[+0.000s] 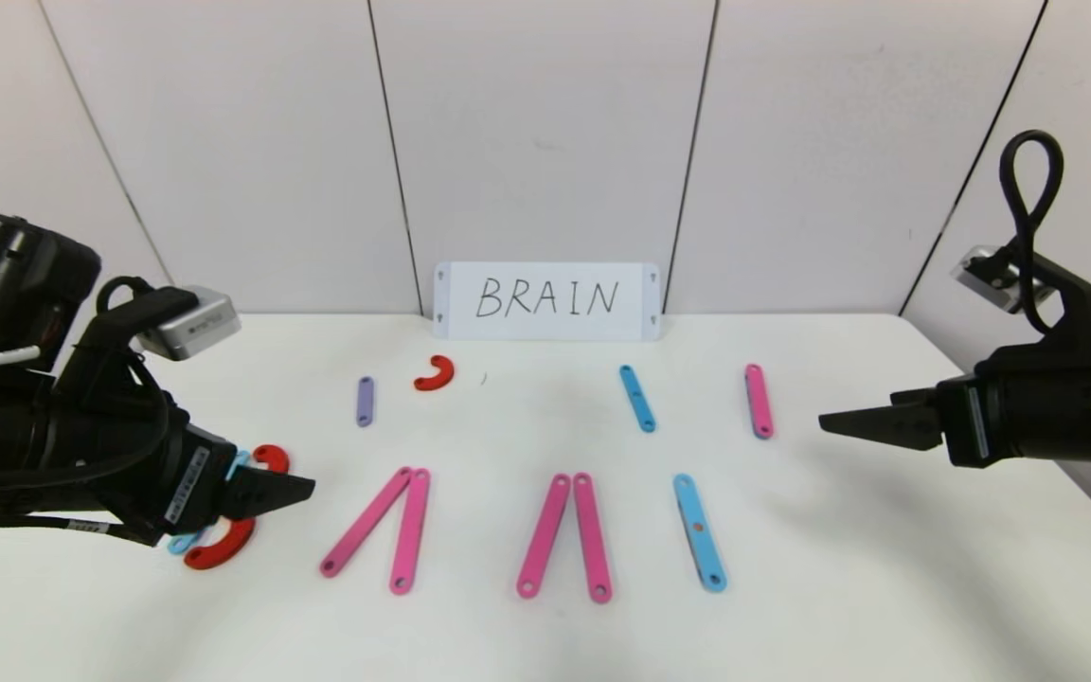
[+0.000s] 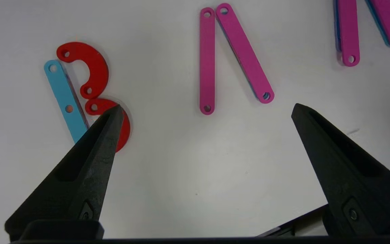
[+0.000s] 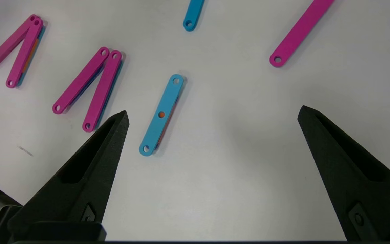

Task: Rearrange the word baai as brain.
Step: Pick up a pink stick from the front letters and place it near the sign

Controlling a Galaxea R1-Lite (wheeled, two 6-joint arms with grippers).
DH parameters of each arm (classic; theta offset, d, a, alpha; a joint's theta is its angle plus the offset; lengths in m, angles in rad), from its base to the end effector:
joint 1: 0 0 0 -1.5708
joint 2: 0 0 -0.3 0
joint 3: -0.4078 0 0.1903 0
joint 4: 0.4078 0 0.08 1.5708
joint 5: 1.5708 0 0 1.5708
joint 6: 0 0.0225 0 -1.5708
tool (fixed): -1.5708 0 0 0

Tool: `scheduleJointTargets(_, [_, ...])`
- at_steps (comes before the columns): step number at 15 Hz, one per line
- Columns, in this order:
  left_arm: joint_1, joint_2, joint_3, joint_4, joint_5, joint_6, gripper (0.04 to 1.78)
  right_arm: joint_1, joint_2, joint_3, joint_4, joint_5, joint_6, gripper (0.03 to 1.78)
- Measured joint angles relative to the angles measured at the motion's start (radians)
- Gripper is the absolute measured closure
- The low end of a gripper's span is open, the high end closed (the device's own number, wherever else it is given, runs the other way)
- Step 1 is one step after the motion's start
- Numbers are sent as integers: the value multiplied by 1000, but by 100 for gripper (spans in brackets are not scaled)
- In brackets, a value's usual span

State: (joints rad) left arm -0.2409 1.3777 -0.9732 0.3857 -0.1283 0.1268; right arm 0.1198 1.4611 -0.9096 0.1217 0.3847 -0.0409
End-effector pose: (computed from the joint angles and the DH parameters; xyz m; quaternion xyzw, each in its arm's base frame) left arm 0.1981 -0.0516 0.2224 0.0791 0.3728 -0.1934 0.9041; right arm 0.2317 0.0364 0.2081 0.0249 0.3225 0.2422 0.9147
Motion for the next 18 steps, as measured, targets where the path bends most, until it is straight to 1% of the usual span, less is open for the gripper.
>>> scheduleJointTargets(2, [-32,42,-3,10,42,-1,8,1,8,4,-5,-4,1,7])
scheduleJointTargets(5, [-65,119,-1,5,90,-4,8,5,14,15,-41,-11,5,7])
scheduleJointTargets(7, [-70,172,-5,-4,95,-7,8,11,18,30,-70,-13,9,7])
scheduleJointTargets(11, [-67,267,-8,-45,100,-14,8,17,24,35,-76,-24,11,7])
scheduleJointTargets(18, [-52,328,-9,-59,105,-14,8,17,32,35,-76,-27,13,7])
